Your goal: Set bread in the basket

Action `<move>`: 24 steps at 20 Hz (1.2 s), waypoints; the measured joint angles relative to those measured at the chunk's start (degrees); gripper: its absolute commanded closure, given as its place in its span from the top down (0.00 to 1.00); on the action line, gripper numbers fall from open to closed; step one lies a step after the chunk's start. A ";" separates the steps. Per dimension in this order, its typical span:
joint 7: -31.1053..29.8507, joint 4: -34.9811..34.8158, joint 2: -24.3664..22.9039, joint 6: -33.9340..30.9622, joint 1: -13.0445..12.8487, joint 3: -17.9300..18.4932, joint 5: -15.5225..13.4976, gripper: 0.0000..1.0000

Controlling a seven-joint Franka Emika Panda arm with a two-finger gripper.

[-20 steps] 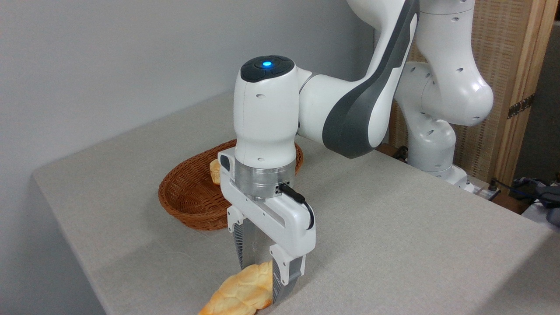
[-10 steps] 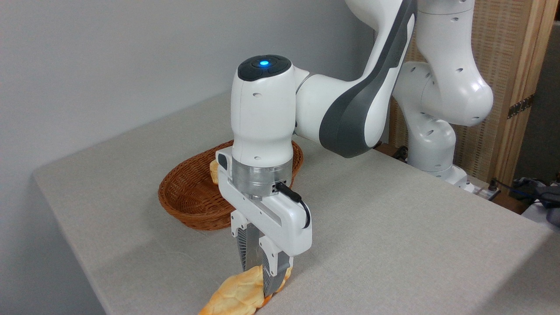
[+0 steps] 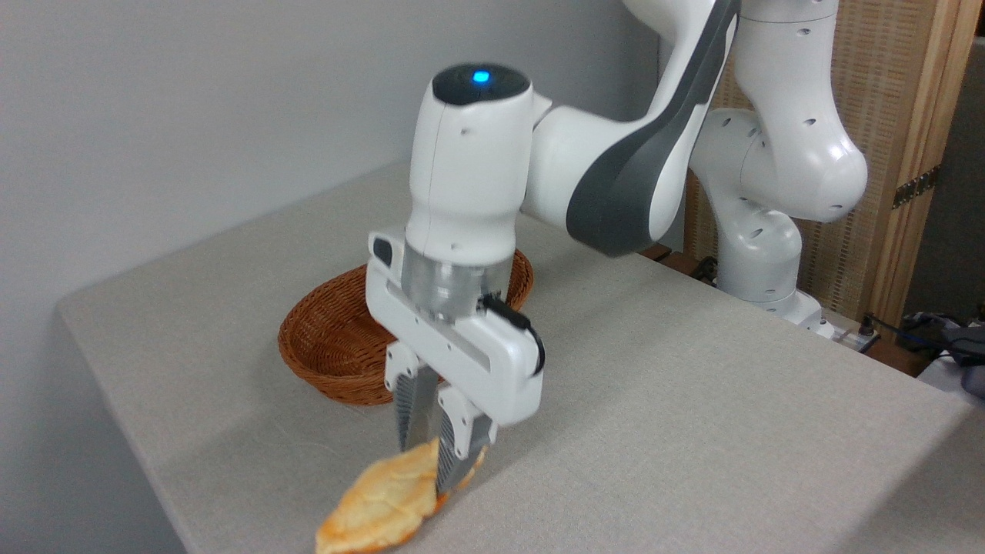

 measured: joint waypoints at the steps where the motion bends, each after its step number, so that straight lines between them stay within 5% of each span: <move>1: -0.07 0.00 -0.87 -0.03 -0.10 -0.40 -0.34 0.45; 15: -18.27 0.04 -7.80 -3.99 -1.27 -15.79 -0.70 0.52; 19: -20.07 0.92 -9.98 -14.50 -1.25 -17.82 -0.70 0.69; 20: -20.96 0.98 -10.56 -17.25 -1.25 -18.06 -0.70 0.77; 21: -21.42 0.99 -10.85 -18.60 -1.24 -18.23 -0.70 0.98; 24: -25.13 0.97 -11.55 -22.22 -1.24 -19.94 -0.71 1.00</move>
